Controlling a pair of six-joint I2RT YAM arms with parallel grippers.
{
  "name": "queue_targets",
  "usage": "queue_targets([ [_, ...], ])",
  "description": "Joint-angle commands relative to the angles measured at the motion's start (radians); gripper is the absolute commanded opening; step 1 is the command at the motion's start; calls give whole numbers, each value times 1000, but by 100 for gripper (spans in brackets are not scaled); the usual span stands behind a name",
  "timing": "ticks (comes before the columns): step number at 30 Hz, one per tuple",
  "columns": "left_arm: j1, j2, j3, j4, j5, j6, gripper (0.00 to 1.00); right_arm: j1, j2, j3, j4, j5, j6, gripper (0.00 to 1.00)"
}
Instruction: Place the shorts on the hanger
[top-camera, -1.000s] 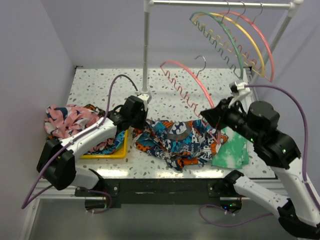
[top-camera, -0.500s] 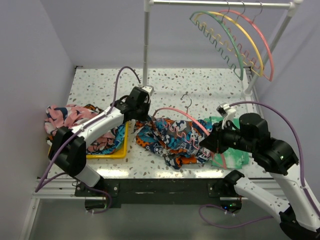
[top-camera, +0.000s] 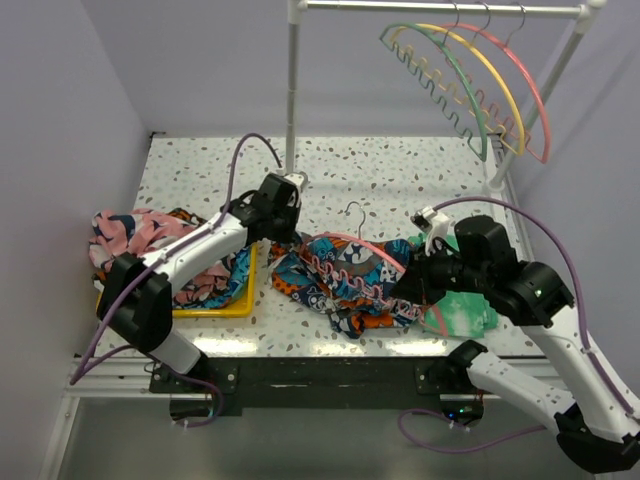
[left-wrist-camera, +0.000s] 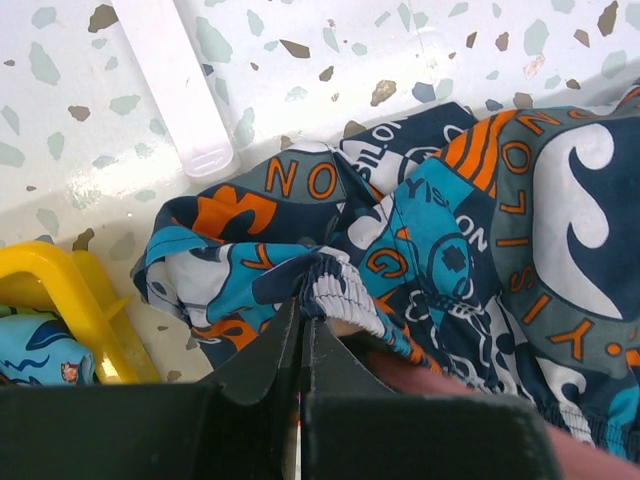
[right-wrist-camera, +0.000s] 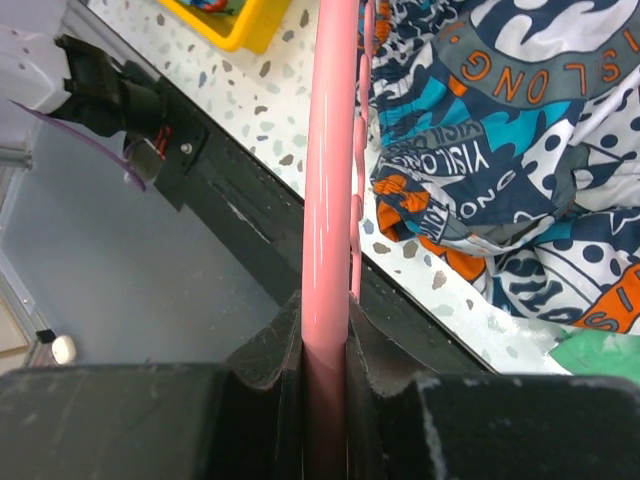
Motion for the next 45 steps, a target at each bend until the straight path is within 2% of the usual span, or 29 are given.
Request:
queue_targets([
  [1,7,-95,21,-17,36,33,0,1,6,-37,121,9,-1,0],
  [4,7,-145,1,-20,55,47,0,2,23,-66,183,-59,16,0],
  [7,-1,-180,10,-54,94,58,0,40,60,-50,229,-45,25,0],
  [12,-13,-248,7,-97,87,59,0,120,107,90,198,188,-21,0],
  [15,-15,-285,4,-121,78,55,0,122,95,136,240,171,-3,0],
  [19,-36,-346,7,-129,99,29,0,224,103,38,338,240,43,0],
  [20,-42,-354,10,-132,96,26,0,302,104,15,399,260,51,0],
  [23,-59,-380,28,-152,79,16,0,433,139,-45,474,361,66,0],
  [29,-93,-415,42,-196,59,15,0,464,60,-163,603,659,85,0],
  [31,-108,-429,37,-212,27,21,0,464,37,-207,658,659,77,0],
  [34,-110,-443,33,-252,-107,36,0,466,73,-198,708,491,94,0],
  [38,-110,-451,33,-284,-351,39,0,530,75,-226,717,527,96,0],
  [41,-110,-447,50,-296,-495,49,0,528,44,-241,698,529,102,0],
  [45,-110,-414,109,-312,-548,81,0,530,23,-247,660,461,73,0],
])
